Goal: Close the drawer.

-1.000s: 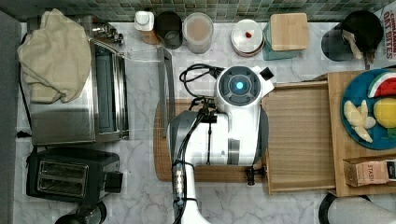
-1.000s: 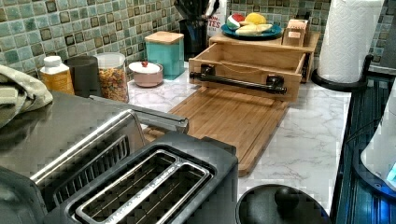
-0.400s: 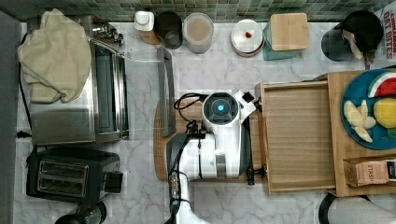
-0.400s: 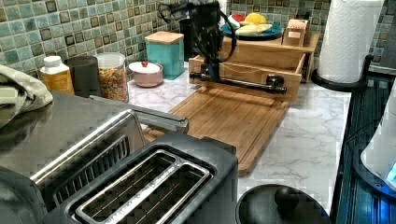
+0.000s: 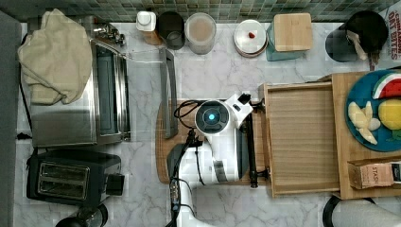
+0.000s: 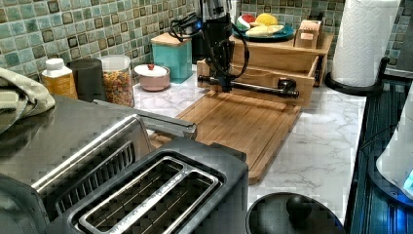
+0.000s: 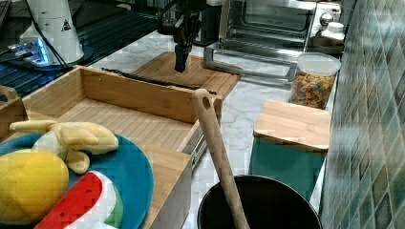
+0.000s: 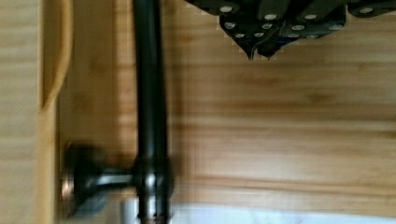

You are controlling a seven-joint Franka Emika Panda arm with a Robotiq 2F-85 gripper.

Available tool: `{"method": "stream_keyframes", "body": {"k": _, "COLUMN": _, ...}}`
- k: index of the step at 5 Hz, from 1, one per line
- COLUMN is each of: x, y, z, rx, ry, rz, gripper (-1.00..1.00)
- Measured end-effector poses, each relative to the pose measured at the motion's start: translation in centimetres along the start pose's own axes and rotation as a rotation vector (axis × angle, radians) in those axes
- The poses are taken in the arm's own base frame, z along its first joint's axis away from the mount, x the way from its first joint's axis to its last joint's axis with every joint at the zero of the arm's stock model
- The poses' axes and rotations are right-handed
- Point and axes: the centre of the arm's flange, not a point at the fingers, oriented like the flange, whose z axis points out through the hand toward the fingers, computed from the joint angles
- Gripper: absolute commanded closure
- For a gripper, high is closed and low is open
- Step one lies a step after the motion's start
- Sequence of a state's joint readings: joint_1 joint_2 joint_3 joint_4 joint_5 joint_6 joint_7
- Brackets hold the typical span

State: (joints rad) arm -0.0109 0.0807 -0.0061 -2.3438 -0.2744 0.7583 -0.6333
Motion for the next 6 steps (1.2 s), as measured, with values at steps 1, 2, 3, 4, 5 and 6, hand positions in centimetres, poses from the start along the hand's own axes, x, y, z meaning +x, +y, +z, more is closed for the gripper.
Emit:
{"method": "stream_keyframes", "body": {"k": 1, "x": 0.1, "y": 0.5, "z": 0.1, "rx": -0.031, "ry": 0.011, "rz": -0.023, "gripper": 1.0}}
{"method": "stream_keyframes", "body": {"k": 2, "x": 0.4, "y": 0.6, "z": 1.3, "rx": 0.012, "ry": -0.013, "rz": -0.002, "gripper": 1.0}}
{"method": "stream_keyframes", "body": {"k": 3, "x": 0.5, "y": 0.6, "z": 3.6, "rx": 0.038, "ry": -0.059, "rz": 0.021, "gripper": 1.0}}
{"method": "stream_keyframes", "body": {"k": 4, "x": 0.1, "y": 0.8, "z": 5.2, "rx": 0.037, "ry": -0.074, "rz": 0.022, "gripper": 1.0}}
{"method": "stream_keyframes", "body": {"k": 5, "x": -0.7, "y": 2.2, "z": 5.9, "rx": 0.003, "ry": -0.062, "rz": 0.006, "gripper": 1.0}}
{"method": "stream_keyframes", "body": {"k": 6, "x": -1.3, "y": 4.3, "z": 5.6, "rx": -0.011, "ry": -0.007, "rz": 0.025, "gripper": 1.0}}
